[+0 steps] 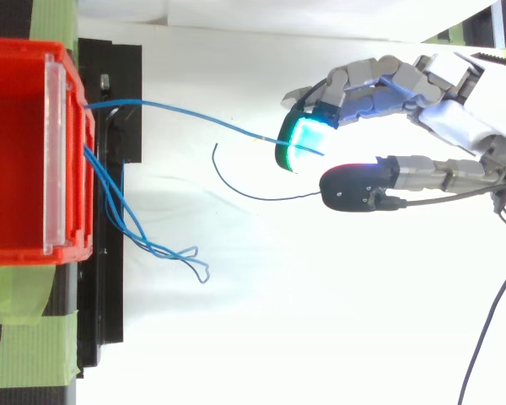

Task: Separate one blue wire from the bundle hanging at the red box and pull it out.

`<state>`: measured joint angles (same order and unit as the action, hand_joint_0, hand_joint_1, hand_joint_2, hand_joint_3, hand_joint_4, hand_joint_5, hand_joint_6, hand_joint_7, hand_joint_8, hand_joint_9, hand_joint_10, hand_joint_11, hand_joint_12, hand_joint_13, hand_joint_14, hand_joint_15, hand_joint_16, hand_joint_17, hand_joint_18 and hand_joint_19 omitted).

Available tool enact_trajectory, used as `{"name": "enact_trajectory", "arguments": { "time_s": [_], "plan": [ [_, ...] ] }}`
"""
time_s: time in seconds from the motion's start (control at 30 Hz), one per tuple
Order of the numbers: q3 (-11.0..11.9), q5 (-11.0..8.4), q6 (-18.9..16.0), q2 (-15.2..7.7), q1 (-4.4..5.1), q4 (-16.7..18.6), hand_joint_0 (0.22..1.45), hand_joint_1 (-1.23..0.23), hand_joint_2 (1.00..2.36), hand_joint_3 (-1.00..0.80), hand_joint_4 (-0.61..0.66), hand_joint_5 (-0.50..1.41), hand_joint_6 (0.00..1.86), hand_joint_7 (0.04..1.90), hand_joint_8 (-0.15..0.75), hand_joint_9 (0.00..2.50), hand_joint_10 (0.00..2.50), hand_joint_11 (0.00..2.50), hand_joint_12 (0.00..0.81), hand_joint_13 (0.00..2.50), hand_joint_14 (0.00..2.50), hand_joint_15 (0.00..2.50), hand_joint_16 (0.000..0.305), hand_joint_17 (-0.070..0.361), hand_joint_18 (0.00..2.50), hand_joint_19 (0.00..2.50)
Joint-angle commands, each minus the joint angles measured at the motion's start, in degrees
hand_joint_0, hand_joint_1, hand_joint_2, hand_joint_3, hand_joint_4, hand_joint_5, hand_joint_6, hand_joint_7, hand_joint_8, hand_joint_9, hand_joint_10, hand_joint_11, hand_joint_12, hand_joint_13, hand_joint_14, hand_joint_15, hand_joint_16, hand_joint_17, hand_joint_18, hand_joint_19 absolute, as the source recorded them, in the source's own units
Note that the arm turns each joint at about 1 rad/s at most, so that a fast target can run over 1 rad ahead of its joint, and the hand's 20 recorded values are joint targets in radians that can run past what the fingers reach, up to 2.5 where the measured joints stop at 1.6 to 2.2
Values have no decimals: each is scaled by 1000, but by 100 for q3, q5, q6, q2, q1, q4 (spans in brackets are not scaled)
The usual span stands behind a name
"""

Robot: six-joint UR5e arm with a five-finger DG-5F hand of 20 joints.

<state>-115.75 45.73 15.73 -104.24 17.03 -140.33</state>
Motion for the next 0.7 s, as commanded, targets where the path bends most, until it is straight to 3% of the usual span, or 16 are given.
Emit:
{"name": "enact_trajectory", "arguments": {
  "time_s": [0.0,0.67],
  "plan": [
    [0,-3,0,0,3,5,600,-821,1010,19,-129,-129,858,1139,353,723,12,494,458,445,10,312,66,149,456,265],
    [0,6,0,0,3,-3,600,-818,1011,20,-140,-130,859,1138,351,720,10,502,456,451,10,318,65,147,466,273]
  ]
}}
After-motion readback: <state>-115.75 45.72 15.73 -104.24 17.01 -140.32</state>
